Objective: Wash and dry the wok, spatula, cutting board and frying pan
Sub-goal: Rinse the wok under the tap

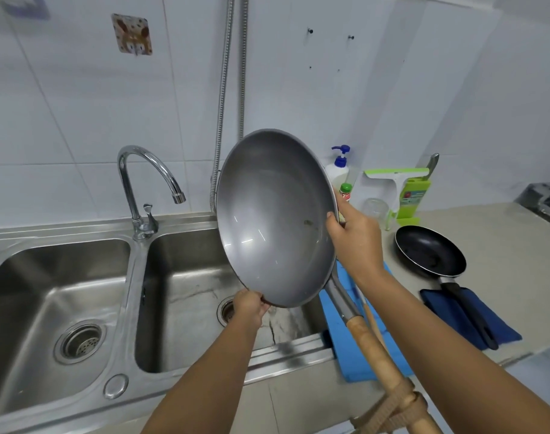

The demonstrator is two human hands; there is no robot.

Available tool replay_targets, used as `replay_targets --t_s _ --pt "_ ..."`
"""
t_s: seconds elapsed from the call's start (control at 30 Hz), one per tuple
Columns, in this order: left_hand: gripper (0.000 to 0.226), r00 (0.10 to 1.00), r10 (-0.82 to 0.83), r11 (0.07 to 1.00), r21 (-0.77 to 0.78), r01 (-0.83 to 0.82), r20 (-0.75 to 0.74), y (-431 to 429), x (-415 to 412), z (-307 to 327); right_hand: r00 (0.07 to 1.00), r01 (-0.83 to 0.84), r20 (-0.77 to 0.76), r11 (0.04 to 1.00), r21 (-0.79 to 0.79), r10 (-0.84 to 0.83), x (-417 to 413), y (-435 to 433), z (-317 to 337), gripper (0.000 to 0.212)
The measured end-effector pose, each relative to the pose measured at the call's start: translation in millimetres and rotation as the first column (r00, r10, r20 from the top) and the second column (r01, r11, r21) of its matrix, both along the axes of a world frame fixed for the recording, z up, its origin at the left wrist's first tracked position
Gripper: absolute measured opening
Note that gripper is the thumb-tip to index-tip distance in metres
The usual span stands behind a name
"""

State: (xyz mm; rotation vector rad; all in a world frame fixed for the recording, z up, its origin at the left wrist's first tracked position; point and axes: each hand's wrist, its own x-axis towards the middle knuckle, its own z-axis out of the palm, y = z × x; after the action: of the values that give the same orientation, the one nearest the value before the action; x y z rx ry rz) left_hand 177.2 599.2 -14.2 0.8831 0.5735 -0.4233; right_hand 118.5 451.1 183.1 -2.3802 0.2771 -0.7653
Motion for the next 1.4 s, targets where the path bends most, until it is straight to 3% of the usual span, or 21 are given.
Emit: replay_targets --t_s 0.17,0.3,0.53,0.9,1.07,1.2,1.3,1.4 --pt "0.032 1.000 -0.013 1.000 0.014 0.013 -0.001 1 5 0 1.000 0.018 -0.014 1.000 -0.004 -0.018 0 -6 -1 0.049" --pt "0.040 1.000 -0.005 1.000 0.019 0.006 -0.006 2 9 -3 1.000 0.022 -0.008 0.997 0.079 -0.021 -1 -13 -6 0.051" --pt "0.032 1.000 0.010 0.998 0.067 -0.010 -0.010 4 4 2 0.998 0.054 -0.038 0.996 0.070 -0.051 -10 -16 -12 0.052" --pt "0.040 1.000 0.003 0.996 0.087 -0.005 0.025 8 8 12 0.993 0.113 -0.002 0.965 0.235 -0.116 -17 -24 -20 0.049" --pt "0.049 0.991 0.047 0.994 0.095 -0.059 0.129 23 18 30 0.972 0.207 -0.025 0.801 0.561 -0.234 -22 -43 -42 0.029" --pt "0.051 0.957 0.005 0.992 0.119 -0.041 0.289 30 24 60 0.921 0.284 -0.067 0.541 0.792 -0.384 -34 -42 -70 0.032" --pt "0.048 0.945 -0.071 0.993 0.109 0.038 0.319 14 16 77 0.878 0.287 -0.091 0.364 0.886 -0.471 -40 -35 -86 0.035" --pt "0.040 0.946 -0.215 0.977 0.045 0.210 0.244 -12 -8 79 0.851 0.268 -0.116 0.233 0.935 -0.512 -44 -26 -95 0.035"
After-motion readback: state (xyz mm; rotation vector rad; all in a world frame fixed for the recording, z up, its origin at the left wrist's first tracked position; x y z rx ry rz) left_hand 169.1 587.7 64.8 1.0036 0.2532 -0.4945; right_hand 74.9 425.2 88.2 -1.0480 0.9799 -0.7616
